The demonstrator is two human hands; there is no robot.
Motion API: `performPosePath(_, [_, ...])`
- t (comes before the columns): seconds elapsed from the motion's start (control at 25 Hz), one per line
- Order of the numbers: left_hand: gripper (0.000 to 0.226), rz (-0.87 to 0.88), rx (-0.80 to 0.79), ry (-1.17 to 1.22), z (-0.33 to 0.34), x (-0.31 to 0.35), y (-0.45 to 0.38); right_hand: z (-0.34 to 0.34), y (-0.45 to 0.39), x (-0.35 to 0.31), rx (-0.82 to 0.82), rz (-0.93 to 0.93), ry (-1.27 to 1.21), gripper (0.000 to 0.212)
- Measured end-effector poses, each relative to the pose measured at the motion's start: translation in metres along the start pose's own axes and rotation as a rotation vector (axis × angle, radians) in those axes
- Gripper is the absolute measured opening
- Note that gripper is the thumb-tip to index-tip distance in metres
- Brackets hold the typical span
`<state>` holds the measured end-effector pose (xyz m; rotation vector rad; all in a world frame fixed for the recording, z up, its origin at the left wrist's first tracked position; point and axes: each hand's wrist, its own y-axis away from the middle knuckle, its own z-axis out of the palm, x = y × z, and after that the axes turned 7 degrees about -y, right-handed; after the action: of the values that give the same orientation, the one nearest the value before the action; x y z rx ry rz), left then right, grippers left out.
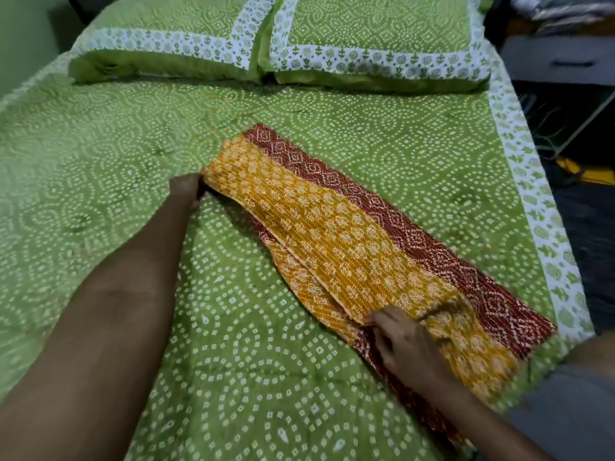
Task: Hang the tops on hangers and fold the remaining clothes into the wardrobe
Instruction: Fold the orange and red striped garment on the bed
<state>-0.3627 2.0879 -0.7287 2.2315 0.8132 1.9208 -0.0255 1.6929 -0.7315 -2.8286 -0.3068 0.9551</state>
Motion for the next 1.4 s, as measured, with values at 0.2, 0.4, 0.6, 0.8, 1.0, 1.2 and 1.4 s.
performPosePath(0.2, [0.011, 0.063, 0.008, 0.108, 0.008, -0.016, 0.101, 0.001, -0.004, 0.006, -0.082, 0.208, 0.039, 0.036])
performPosePath(0.4, [0.031, -0.169, -0.458, -0.232, 0.017, -0.084, 0.273, -0.005, -0.012, 0.014, -0.153, 0.403, -0.184, 0.013])
performPosePath(0.6, [0.024, -0.298, -0.648, -0.134, 0.062, -0.147, 0.393, -0.021, -0.032, 0.042, -0.216, 0.667, -0.639, 0.016])
performPosePath(0.8, [0.034, -0.313, -0.29, 0.303, 0.106, -0.152, 0.426, -0.016, -0.012, 0.037, -0.079, 0.643, -0.71, 0.01])
performPosePath(1.0, [0.019, -0.109, 0.065, 0.217, 0.127, -0.133, 0.443, -0.012, 0.002, 0.036, -0.107, 0.519, -0.379, 0.047])
performPosePath(1.2, [0.011, -0.109, 0.072, 0.105, 0.136, -0.137, 0.453, -0.019, 0.011, 0.039, -0.06, 0.414, -0.46, 0.04])
performPosePath(1.4, [0.012, -0.239, -0.075, 0.054, 0.139, -0.14, 0.455, -0.026, 0.034, 0.033, -0.228, 0.267, -0.329, 0.068])
